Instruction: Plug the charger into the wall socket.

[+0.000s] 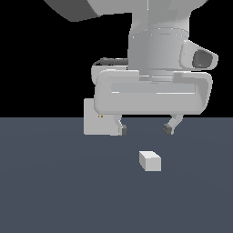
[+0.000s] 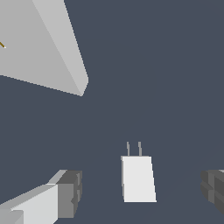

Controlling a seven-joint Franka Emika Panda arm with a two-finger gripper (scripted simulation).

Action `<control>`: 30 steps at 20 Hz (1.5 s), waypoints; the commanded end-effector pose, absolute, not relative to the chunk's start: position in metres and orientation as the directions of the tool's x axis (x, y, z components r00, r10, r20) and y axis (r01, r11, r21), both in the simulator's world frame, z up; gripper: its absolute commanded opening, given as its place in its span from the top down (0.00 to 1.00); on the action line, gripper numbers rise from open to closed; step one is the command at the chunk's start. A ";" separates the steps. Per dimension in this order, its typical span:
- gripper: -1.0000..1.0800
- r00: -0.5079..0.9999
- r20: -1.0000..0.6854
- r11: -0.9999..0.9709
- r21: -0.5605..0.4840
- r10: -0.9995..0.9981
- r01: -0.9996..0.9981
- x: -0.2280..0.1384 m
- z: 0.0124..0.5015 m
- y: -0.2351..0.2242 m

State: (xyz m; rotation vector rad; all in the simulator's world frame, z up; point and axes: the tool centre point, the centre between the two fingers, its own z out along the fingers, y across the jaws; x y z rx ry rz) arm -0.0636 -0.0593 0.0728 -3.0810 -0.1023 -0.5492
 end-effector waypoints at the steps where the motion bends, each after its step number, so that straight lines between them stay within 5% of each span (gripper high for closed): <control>1: 0.04 0.931 0.359 -0.998 0.000 0.065 0.069 -0.065 0.068 -0.062; 30: 0.04 0.926 0.372 -0.997 0.001 0.069 0.074 -0.067 0.016 -0.066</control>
